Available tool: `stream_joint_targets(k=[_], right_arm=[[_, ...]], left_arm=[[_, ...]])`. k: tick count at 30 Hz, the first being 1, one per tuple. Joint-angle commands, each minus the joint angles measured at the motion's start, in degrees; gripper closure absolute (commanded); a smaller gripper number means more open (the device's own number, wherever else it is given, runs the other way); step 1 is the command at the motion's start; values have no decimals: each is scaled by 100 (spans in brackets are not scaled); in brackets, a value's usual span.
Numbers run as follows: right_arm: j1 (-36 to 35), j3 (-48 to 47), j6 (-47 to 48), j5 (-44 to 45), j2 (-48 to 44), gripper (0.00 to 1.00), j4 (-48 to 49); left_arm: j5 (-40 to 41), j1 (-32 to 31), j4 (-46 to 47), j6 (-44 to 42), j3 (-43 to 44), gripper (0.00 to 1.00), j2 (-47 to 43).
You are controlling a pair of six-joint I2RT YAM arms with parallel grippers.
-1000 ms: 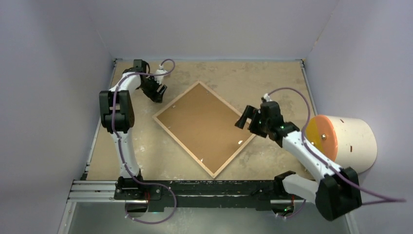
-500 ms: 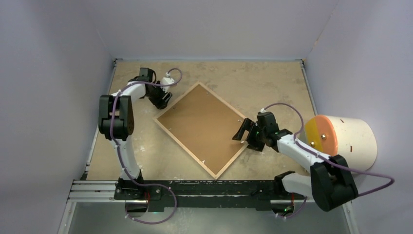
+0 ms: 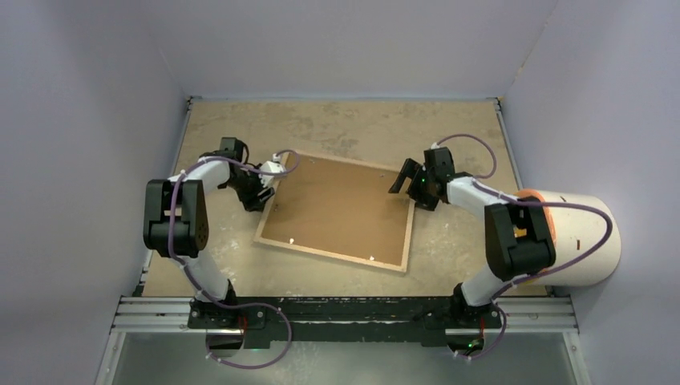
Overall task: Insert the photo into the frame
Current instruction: Adjust the photo frame at the center of the board.
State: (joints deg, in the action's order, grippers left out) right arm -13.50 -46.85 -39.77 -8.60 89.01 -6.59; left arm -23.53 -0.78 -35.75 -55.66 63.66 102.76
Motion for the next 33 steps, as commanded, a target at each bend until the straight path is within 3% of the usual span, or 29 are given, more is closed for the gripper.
stream_joint_targets(k=[1,4,8,13,17,22,33], right_arm=[[98,-1128,291,-253,659,2,327],[102,-1956,526,51,1030,4,-105],[3,-2280,427,837,758,7,-61],[-961,-2216,111,851,623,10,89],[-2036,-1795,-663,277,739,17,1164],[-3087,-2033,-1204,-69,1269,26,1972],[-3817,-2956,-1492,-423,2734,38,2317]], left_arm=[[-1094,-147,-1678,-835,-525,42,-108],[-1373,-43,-2088,-1068,-532,42,-289],[-1697,442,-2342,-1153,-354,43,-336],[-2006,901,-2253,-647,-50,47,211],[-2257,948,-2134,-448,-39,48,434],[-2503,948,-2203,-426,84,49,458],[-2311,948,-1657,33,-62,57,678]])
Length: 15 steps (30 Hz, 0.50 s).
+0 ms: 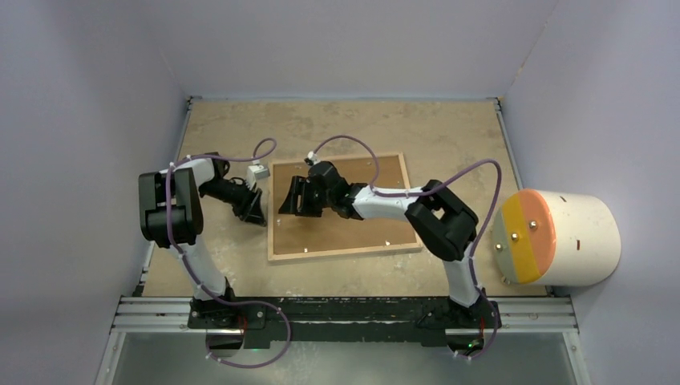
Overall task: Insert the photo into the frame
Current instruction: Adjust the photo frame at the center of the board, then install the photo frame at the center of the board.
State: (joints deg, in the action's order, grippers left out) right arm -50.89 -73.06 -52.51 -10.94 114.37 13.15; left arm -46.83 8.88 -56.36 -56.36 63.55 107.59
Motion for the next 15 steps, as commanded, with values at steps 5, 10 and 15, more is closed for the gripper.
stream_joint_targets(k=[5,10,15], right_arm=[[-140,-592,-255,-224,585,40,394],[-193,-701,-376,-320,818,44,493],[-251,-896,-406,-405,1048,45,461]], left_arm=[[73,-18,502,156,-44,58,234],[230,-18,598,173,-78,59,266],[288,-18,635,160,-88,60,280]])
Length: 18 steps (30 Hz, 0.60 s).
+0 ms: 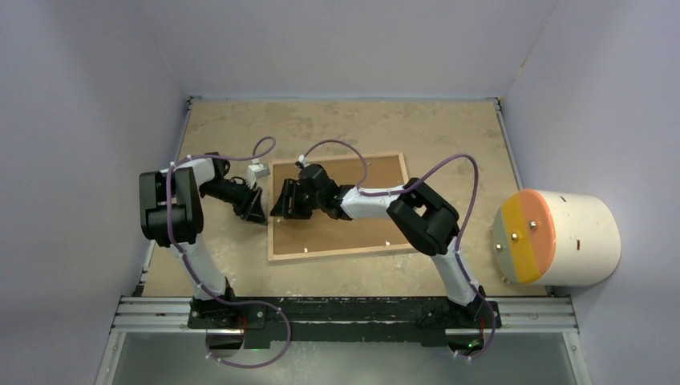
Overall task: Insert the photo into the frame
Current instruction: Install the photo frame at the center of the board.
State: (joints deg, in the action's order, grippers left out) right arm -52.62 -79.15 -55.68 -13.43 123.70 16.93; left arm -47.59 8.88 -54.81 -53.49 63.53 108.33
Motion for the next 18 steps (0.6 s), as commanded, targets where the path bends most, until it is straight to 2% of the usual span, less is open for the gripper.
stream_joint_targets(k=[1,18], right_arm=[[-91,-311,-98,-178,148,45,78],[-203,-404,-417,-319,460,48,126]], left_arm=[[365,-18,480,-134,-86,60,206],[426,-18,487,-157,-68,61,198]])
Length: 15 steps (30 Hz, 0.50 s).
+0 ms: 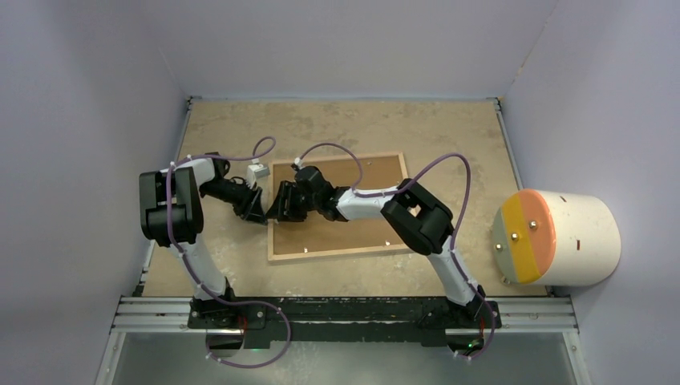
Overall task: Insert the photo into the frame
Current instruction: Install the photo frame at the center of the board.
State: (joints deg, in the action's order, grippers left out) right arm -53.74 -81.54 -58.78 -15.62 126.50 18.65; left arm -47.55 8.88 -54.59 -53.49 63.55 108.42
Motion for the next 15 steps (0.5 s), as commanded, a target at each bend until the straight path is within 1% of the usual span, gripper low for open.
stream_joint_targets(k=[1,15], right_arm=[[-85,-169,-126,-122,187,48,-34],[-87,-268,-164,-455,266,50,59]], left_arm=[[429,-18,474,-161,-70,61,182],[440,-18,475,-178,-69,62,179]])
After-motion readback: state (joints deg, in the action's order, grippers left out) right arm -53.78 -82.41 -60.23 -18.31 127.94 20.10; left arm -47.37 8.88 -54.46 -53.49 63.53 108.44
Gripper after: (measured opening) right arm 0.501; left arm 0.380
